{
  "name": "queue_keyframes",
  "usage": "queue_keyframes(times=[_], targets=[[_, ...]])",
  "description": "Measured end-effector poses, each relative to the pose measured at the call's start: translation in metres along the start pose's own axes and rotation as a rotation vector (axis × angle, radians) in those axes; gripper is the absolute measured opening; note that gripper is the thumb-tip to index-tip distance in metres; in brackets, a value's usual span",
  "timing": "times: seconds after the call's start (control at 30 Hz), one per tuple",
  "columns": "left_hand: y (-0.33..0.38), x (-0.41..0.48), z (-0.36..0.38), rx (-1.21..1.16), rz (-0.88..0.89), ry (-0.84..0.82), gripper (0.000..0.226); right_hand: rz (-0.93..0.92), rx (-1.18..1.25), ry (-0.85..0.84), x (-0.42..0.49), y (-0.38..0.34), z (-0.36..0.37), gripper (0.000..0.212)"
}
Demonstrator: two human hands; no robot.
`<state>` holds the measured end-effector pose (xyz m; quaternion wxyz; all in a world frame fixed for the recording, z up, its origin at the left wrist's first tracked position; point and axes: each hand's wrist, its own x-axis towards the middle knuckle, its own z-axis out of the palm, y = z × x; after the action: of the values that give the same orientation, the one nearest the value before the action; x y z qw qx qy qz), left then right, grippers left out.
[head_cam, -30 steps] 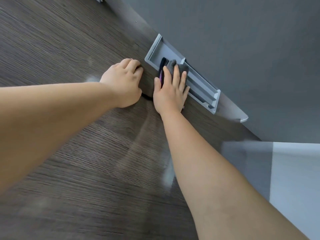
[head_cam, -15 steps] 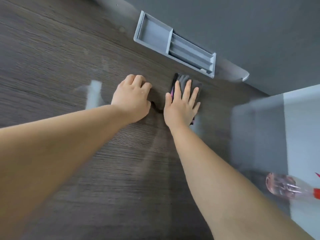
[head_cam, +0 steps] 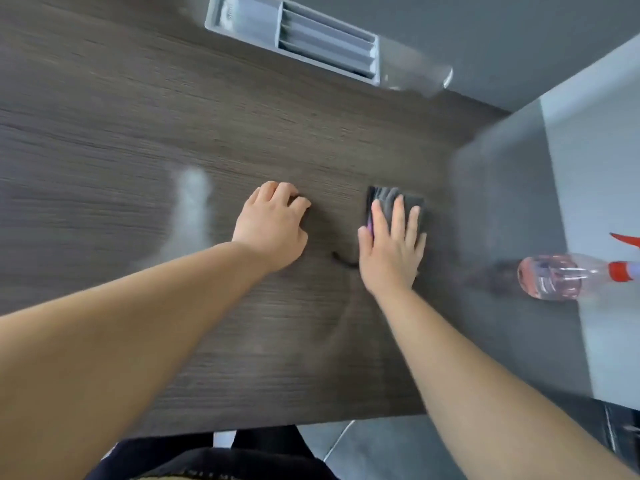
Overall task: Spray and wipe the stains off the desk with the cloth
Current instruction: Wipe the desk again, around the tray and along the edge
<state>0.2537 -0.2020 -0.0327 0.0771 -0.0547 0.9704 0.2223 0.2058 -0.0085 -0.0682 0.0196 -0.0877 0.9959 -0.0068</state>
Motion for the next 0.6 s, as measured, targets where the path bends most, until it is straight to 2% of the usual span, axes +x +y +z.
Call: queue_keyframes(times=[0.13, 0.2, 0.23, 0.33, 0.4, 0.53, 0.6], targets=[[0.04, -0.03, 0.02, -0.009, 0.016, 0.011, 0.048, -0.422, -0.026, -0.035, -0.058, 0.016, 0.007, 0.052], [0.059, -0.044, 0.032, -0.003, 0.01, 0.015, 0.052, -0.523, -0.025, -0.048, -0.044, 0.038, 0.005, 0.052], [0.067, -0.051, 0.038, 0.007, 0.007, 0.011, 0.053, -0.503, -0.028, -0.046, -0.035, 0.05, 0.002, 0.052], [0.085, -0.069, 0.054, 0.036, 0.009, -0.021, 0.053, -0.248, -0.029, -0.114, -0.017, 0.084, -0.004, 0.051], [0.092, -0.08, 0.063, 0.051, 0.017, -0.037, 0.053, -0.155, -0.027, -0.089, -0.031, 0.108, -0.004, 0.05], [0.099, -0.102, 0.076, 0.068, 0.027, 0.007, 0.053, -0.181, -0.002, 0.043, -0.119, 0.123, 0.006, 0.053], [0.099, -0.109, 0.08, 0.053, 0.006, 0.02, 0.053, -0.278, 0.016, 0.037, -0.148, 0.114, 0.01, 0.051]])
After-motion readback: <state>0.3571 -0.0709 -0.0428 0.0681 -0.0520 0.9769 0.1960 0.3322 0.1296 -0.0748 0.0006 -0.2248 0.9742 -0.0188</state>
